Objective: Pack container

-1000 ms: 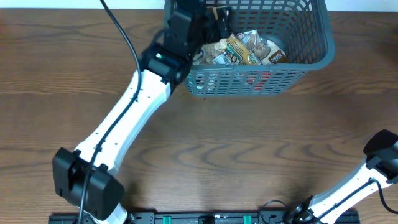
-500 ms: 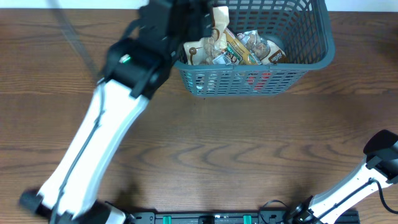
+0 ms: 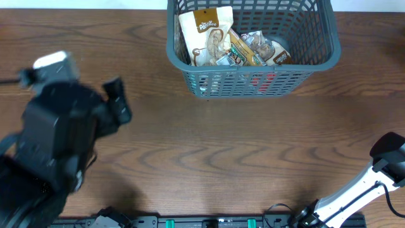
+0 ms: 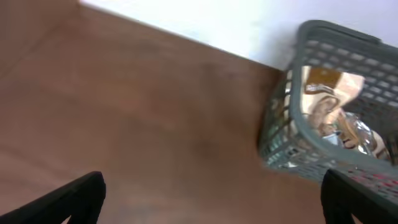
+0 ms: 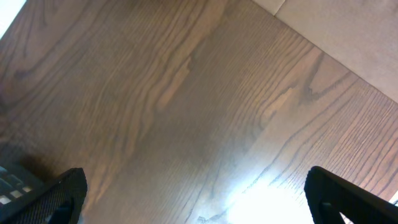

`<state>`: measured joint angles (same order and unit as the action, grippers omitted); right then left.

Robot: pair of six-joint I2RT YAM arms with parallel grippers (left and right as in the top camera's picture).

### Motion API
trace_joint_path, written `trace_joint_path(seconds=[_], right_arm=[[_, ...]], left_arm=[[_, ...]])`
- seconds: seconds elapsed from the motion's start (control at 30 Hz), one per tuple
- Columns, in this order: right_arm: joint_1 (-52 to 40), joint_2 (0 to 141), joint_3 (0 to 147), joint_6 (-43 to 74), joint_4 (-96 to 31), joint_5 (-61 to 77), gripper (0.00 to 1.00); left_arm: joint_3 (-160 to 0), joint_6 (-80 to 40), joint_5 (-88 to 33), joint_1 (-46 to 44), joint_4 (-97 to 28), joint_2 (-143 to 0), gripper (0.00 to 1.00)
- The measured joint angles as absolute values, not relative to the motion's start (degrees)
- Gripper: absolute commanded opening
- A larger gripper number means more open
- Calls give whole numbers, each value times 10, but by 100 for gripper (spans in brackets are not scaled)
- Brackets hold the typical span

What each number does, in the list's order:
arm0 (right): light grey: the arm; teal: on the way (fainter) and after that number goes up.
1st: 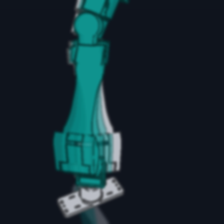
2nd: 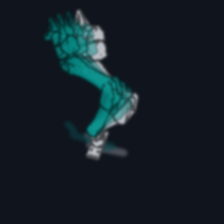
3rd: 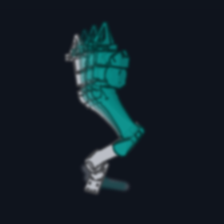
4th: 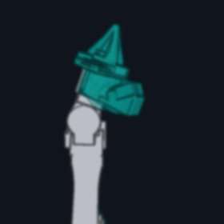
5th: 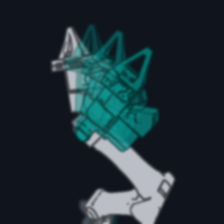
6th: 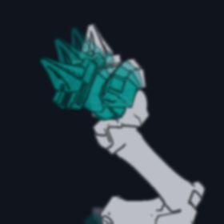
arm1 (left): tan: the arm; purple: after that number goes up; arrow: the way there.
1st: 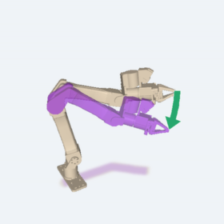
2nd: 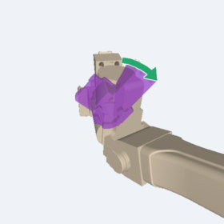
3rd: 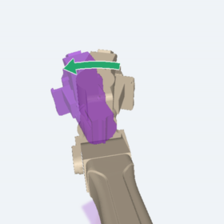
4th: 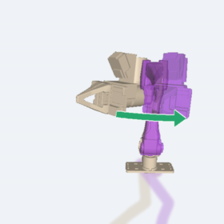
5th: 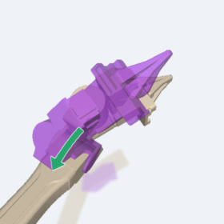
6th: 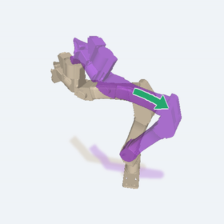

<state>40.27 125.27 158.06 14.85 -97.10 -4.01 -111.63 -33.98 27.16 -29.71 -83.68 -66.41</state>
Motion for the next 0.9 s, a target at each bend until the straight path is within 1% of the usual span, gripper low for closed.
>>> trace_joint_path(seconds=[0.17, 0.27, 0.37, 0.47, 0.67, 0.8, 0.9], right_arm=[[403, 1253, 1581, 149, -971, -40, 99], [403, 1253, 1581, 149, -971, -41, 99], [403, 1253, 1581, 149, -971, -41, 99], [403, 1253, 1581, 149, -971, -40, 99], [403, 1253, 1581, 149, -971, -40, 99], [403, 1253, 1581, 149, -971, -40, 99], [403, 1253, 1581, 149, -971, -40, 99]], left_arm=[[-1066, -404, 279, -297, -890, -620, 99], [-1008, -444, 280, -297, -921, -586, 99], [-940, -480, 277, -297, -921, -544, 99], [-868, -508, 267, -297, -921, -487, 99], [-743, -544, 233, -297, -921, -329, 99], [-691, -555, 213, -297, -921, -233, 98], [-680, -557, 207, -297, -921, -182, 99]])
